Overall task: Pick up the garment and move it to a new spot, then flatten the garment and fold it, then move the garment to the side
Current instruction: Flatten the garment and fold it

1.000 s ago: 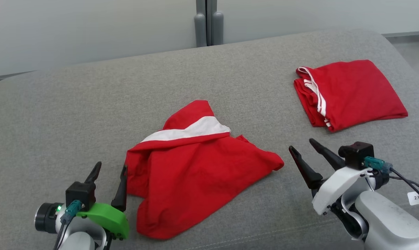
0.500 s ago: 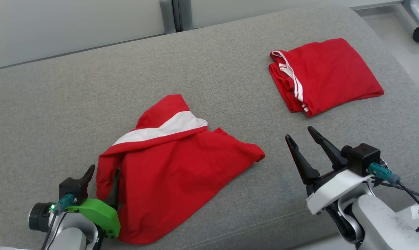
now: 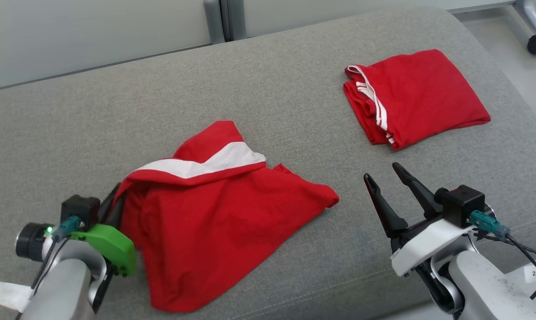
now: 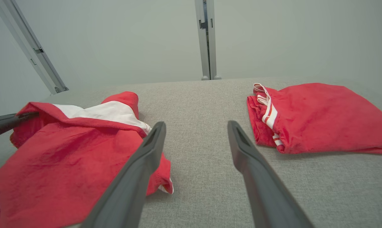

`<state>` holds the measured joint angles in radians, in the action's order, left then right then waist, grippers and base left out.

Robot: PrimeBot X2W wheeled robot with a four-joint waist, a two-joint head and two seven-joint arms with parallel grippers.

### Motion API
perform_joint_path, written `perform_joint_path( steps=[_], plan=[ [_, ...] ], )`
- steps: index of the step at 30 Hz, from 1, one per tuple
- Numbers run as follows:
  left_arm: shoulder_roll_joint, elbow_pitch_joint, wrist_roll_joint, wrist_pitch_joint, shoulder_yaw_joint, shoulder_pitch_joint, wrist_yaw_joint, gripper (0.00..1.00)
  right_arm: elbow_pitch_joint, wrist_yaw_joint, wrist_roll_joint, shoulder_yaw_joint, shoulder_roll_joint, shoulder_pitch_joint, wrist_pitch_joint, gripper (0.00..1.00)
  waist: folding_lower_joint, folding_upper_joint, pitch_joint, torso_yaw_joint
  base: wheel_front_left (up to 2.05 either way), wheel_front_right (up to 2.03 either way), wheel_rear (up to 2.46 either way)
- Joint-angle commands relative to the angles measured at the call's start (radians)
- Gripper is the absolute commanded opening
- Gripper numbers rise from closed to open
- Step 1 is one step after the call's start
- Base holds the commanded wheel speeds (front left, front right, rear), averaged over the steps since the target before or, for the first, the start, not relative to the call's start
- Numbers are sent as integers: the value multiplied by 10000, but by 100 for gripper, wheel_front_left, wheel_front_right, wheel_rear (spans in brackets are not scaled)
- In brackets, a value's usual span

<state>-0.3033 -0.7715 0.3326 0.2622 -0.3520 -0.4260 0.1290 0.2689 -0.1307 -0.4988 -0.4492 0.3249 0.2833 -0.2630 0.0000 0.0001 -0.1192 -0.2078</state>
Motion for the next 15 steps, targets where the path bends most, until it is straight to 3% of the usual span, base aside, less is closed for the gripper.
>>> perform_joint_path(
  steps=[1,9,15],
  plan=[
    [-152,86,56,14,-8,-222,17,0,-23,3,32,-1,-24,-135,-36,100,0,-1,29,18,0,0,0],
    [-1523,514,433,-44,-762,-1258,17,0,-20,3,-13,-130,-126,-77,-37,100,0,-1,154,-236,0,0,0],
    [-2187,594,735,-167,-1279,-1950,18,0,24,3,61,-31,-190,-122,-37,100,0,-1,137,-403,0,0,0]
  ],
)
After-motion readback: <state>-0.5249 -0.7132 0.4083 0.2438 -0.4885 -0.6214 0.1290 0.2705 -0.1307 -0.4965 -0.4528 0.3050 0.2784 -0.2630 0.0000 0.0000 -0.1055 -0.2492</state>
